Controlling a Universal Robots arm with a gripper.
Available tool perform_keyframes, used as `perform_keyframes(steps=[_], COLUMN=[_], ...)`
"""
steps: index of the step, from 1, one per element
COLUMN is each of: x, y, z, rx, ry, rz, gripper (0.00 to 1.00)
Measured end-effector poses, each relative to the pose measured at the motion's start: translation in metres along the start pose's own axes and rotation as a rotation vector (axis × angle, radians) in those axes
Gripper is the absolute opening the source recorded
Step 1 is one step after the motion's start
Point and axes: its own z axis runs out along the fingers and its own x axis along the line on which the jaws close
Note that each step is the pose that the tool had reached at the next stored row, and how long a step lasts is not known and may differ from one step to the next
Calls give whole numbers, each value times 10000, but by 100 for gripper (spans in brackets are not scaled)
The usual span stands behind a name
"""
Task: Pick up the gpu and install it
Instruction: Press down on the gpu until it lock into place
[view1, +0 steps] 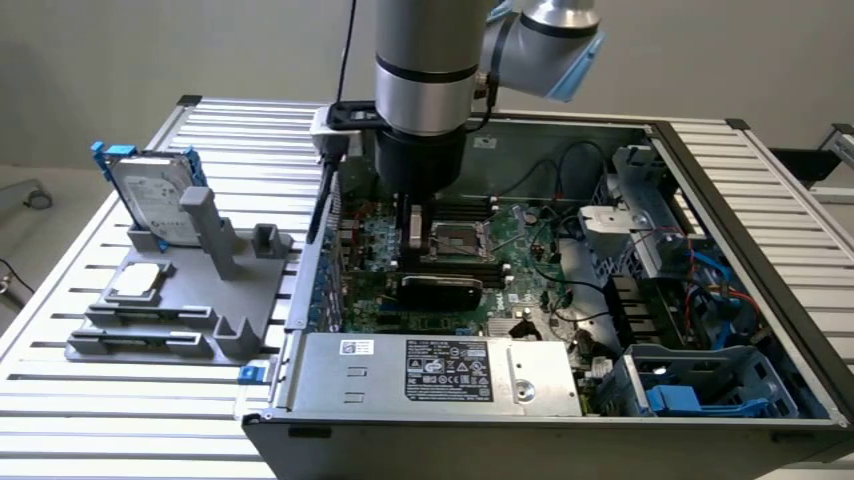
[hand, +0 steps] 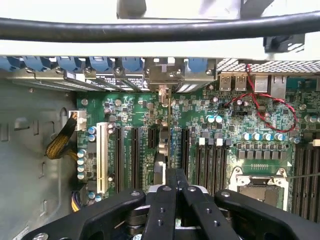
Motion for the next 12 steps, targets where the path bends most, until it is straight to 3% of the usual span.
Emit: perform_keyframes(steps=[2,4,12], x=[0,0,-1], y=[29,62,199], z=[-16,-22,-28], rx=[-16,-73,-395], ry=[-1,-2,-4], rz=[0,-2,-6], gripper=[11,11,11])
